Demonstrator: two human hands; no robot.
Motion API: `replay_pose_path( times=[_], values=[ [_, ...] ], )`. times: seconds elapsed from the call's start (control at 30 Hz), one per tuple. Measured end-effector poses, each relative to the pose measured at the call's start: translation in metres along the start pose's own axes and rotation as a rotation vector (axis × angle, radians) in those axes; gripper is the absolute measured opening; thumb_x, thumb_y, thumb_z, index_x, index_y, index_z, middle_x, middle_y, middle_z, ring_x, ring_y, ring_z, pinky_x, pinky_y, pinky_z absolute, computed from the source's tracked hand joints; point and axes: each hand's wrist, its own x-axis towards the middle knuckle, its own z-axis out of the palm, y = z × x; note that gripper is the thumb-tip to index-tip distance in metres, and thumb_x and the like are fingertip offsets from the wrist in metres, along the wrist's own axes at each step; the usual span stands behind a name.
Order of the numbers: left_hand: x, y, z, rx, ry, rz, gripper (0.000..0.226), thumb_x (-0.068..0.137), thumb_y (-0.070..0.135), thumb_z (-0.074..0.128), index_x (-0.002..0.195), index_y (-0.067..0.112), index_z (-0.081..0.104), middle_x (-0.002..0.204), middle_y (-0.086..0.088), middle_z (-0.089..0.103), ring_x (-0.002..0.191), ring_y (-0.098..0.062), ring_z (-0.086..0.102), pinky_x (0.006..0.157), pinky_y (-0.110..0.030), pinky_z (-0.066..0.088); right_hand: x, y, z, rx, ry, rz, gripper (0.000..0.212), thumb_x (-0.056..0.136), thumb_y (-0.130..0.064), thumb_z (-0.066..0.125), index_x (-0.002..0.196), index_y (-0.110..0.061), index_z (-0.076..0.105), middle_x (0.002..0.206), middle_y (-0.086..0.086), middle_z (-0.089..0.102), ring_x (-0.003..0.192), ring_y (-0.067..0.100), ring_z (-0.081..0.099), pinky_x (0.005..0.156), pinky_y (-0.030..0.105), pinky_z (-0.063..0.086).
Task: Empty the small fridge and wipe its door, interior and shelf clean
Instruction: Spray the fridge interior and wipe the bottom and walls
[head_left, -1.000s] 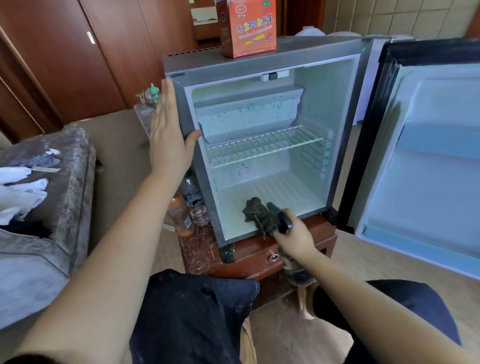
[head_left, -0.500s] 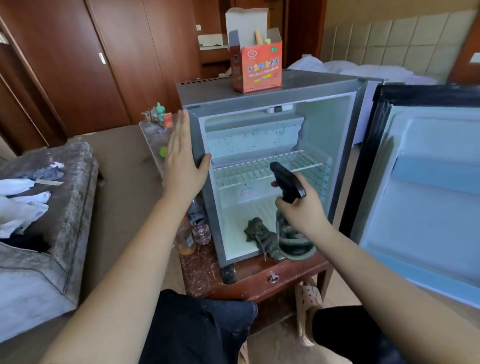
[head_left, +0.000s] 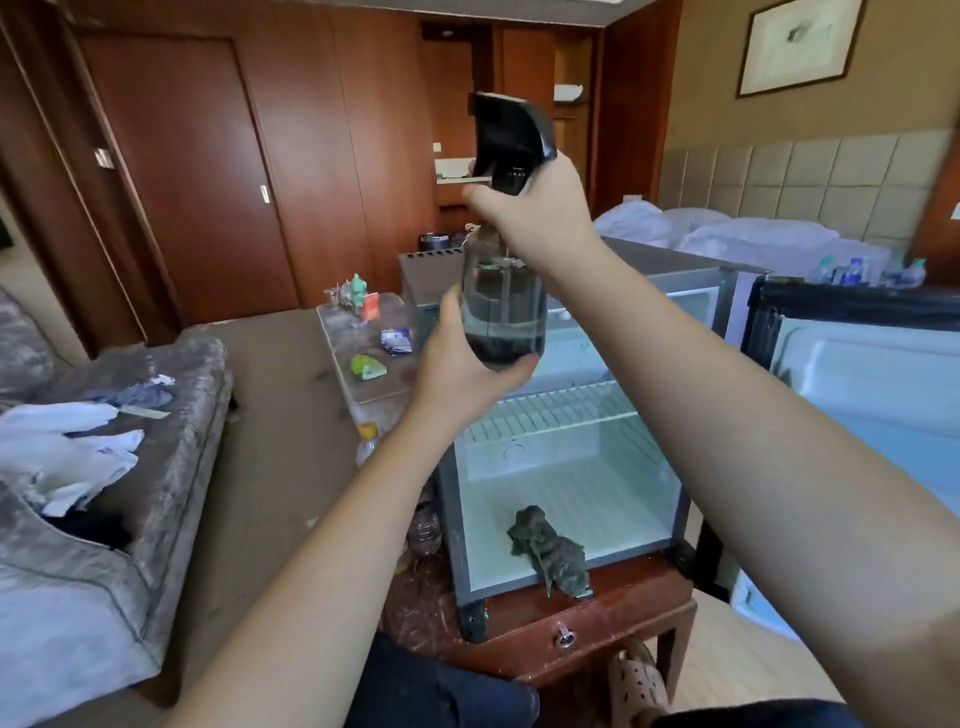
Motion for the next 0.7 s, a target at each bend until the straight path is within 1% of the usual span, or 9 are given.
replay_pose_path(
  times=[0.1, 0.17, 0.23, 0.27, 0.33, 0.47, 0.53, 0.6, 0.7],
  values=[
    [0.012, -0.001, -0.018, 0.024, 0.094, -0.013, 0.079, 0.072, 0.033, 0.082, 0.137, 0.024, 0.037, 0.113, 0.020, 0.054, 0.099, 0.000, 0.054, 0.068, -0.003, 0.041, -0.005, 0.007, 0.006, -0.023, -0.186, -0.012, 0.066, 0.074, -0.043, 0.078, 0.125, -0.015, 0.045, 0.109, -0.002, 0.059, 0.101, 0.010, 0.058, 0.086, 0.028, 0.052],
    [0.020, -0.004, -0.030, 0.041, 0.137, 0.009, 0.076, 0.072, 0.034, 0.081, 0.136, 0.023, 0.041, 0.108, 0.019, 0.056, 0.094, 0.002, 0.057, 0.068, -0.001, 0.044, -0.014, 0.025, 0.012, 0.060, -0.277, 0.041, 0.077, 0.068, -0.041, 0.083, 0.128, -0.017, 0.040, 0.113, -0.002, 0.059, 0.104, 0.010, 0.060, 0.091, 0.034, 0.052],
    [0.026, -0.006, -0.039, 0.140, 0.143, 0.058, 0.077, 0.073, 0.037, 0.080, 0.137, 0.023, 0.041, 0.111, 0.017, 0.054, 0.099, -0.001, 0.053, 0.073, 0.001, 0.038, -0.017, 0.035, 0.019, 0.116, -0.233, 0.060, 0.081, 0.064, -0.039, 0.085, 0.128, -0.017, 0.040, 0.114, -0.002, 0.061, 0.104, 0.010, 0.061, 0.093, 0.039, 0.052],
    [0.030, -0.008, -0.044, 0.222, 0.141, 0.101, 0.079, 0.073, 0.042, 0.079, 0.139, 0.023, 0.040, 0.119, 0.013, 0.054, 0.109, -0.006, 0.050, 0.082, -0.002, 0.036, -0.013, 0.037, 0.023, 0.115, -0.197, 0.052, 0.079, 0.064, -0.037, 0.085, 0.127, -0.016, 0.041, 0.113, -0.002, 0.061, 0.103, 0.010, 0.061, 0.092, 0.039, 0.052],
    [0.037, -0.013, -0.052, 0.419, 0.139, 0.184, 0.087, 0.075, 0.055, 0.073, 0.146, 0.021, 0.036, 0.136, 0.005, 0.046, 0.125, -0.015, 0.038, 0.100, -0.021, 0.033, -0.003, 0.032, 0.028, 0.032, -0.145, 0.009, 0.075, 0.066, -0.036, 0.084, 0.125, -0.015, 0.042, 0.114, -0.001, 0.059, 0.103, 0.012, 0.060, 0.091, 0.035, 0.052],
    [0.048, -0.026, -0.057, 0.509, 0.054, 0.120, 0.098, 0.079, 0.057, 0.068, 0.154, 0.019, 0.018, 0.159, 0.003, 0.018, 0.144, -0.018, 0.017, 0.115, -0.037, 0.020, 0.021, 0.038, 0.037, -0.140, -0.130, -0.026, 0.082, 0.072, -0.038, 0.082, 0.134, -0.015, 0.035, 0.122, -0.004, 0.054, 0.106, 0.009, 0.053, 0.083, 0.016, 0.043],
    [0.050, -0.037, -0.053, 0.454, 0.040, 0.031, 0.102, 0.080, 0.053, 0.070, 0.155, 0.019, 0.010, 0.162, 0.002, 0.012, 0.147, -0.019, 0.014, 0.118, -0.041, 0.020, 0.029, 0.048, 0.042, -0.178, -0.162, 0.032, 0.085, 0.074, -0.040, 0.080, 0.138, -0.015, 0.030, 0.122, -0.003, 0.050, 0.106, 0.010, 0.052, 0.077, 0.012, 0.040],
    [0.048, -0.051, -0.047, 0.368, 0.030, -0.054, 0.104, 0.080, 0.048, 0.073, 0.155, 0.022, 0.007, 0.162, 0.002, 0.014, 0.147, -0.019, 0.017, 0.115, -0.041, 0.026, 0.034, 0.055, 0.049, -0.218, -0.172, 0.065, 0.088, 0.075, -0.043, 0.078, 0.140, -0.014, 0.027, 0.128, 0.001, 0.054, 0.111, 0.018, 0.056, 0.078, 0.018, 0.042],
    [0.040, -0.072, -0.033, 0.267, -0.005, -0.141, 0.095, 0.083, 0.042, 0.073, 0.155, 0.023, 0.013, 0.154, 0.001, 0.036, 0.137, -0.022, 0.040, 0.107, -0.043, 0.042, 0.030, 0.057, 0.061, -0.290, -0.137, 0.102, 0.098, 0.080, -0.048, 0.071, 0.150, -0.011, 0.013, 0.141, 0.008, 0.049, 0.123, 0.025, 0.052, 0.093, 0.030, 0.045]
  ],
)
